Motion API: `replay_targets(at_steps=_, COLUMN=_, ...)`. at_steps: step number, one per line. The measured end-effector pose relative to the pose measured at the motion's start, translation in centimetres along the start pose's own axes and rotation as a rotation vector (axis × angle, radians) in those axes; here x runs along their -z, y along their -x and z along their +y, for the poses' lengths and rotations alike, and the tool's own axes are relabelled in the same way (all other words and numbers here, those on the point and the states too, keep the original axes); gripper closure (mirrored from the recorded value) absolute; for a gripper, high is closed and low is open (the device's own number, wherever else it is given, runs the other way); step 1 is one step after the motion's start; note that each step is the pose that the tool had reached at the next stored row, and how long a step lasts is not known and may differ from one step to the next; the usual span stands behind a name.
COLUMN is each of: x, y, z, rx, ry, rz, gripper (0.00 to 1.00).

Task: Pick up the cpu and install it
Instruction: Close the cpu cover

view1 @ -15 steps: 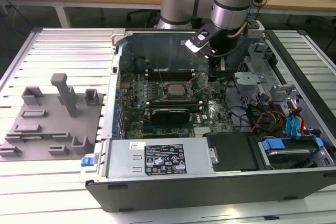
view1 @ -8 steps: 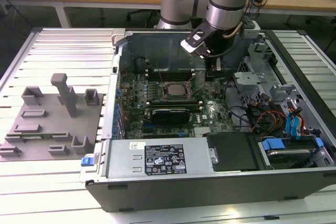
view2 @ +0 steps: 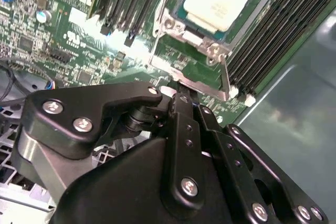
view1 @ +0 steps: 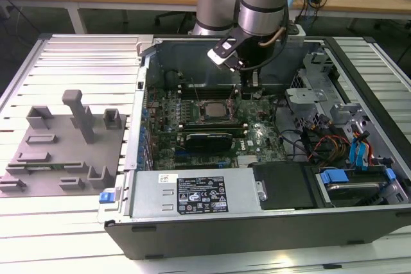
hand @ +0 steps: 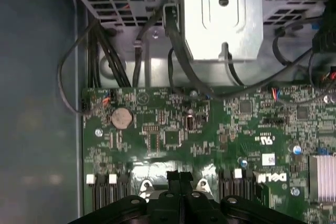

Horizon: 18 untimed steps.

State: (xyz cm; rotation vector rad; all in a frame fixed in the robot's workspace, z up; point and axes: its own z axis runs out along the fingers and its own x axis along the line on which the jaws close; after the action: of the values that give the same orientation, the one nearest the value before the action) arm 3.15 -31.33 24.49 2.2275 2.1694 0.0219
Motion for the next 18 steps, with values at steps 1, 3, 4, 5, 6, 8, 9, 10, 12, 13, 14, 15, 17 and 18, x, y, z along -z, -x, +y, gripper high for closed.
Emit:
replay_targets(at_steps=1, x=0.01, y=0.01, z=-0.35, rx=0.0, ry=0.0018, rz=0.0003, gripper=0.89)
replay_targets(at_steps=3, x=0.02, y=0.02, z=-0.85, rx=0.0, ry=0.0042, rz=0.001, gripper=0.89)
replay_targets(at_steps=4, x=0.04, y=0.03, z=-1.2, rx=0.0, ry=0.0058, rz=0.0014, gripper=0.89)
replay_targets(at_steps=5, x=0.05, y=0.04, z=-1.73, rx=0.0, ry=0.0085, rz=0.0022, gripper=0.89)
replay_targets(at_steps=6, x=0.06, y=0.05, z=-2.3, rx=0.0, ry=0.0115, rz=0.0029, gripper=0.89)
replay_targets(at_steps=8, x=0.08, y=0.07, z=-2.73, rx=0.0, ry=0.0136, rz=0.0029, gripper=0.89)
replay_targets(at_steps=9, x=0.08, y=0.07, z=-2.74, rx=0.0, ry=0.0137, rz=0.0029, gripper=0.89)
replay_targets(at_steps=10, x=0.08, y=0.07, z=-2.75, rx=0.0, ry=0.0132, rz=0.0029, gripper=0.89)
replay_targets(at_steps=12, x=0.07, y=0.07, z=-2.72, rx=0.0, ry=-0.0128, rz=0.0021, gripper=0.89)
replay_targets(at_steps=13, x=0.05, y=0.07, z=-2.66, rx=0.0, ry=-0.0408, rz=0.0015, gripper=0.89)
replay_targets(at_steps=14, x=0.05, y=0.07, z=-2.66, rx=0.001, ry=-0.0521, rz=0.001, gripper=0.89)
replay_targets(at_steps=15, x=0.06, y=0.07, z=-2.66, rx=0.0, ry=-0.0527, rz=0.0009, gripper=0.89)
replay_targets(at_steps=17, x=0.05, y=0.07, z=-2.66, rx=0.0, ry=-0.0533, rz=0.001, gripper=0.89)
replay_targets(at_steps=18, x=0.05, y=0.07, z=-2.66, rx=0.0, ry=-0.0537, rz=0.0011, gripper=0.89)
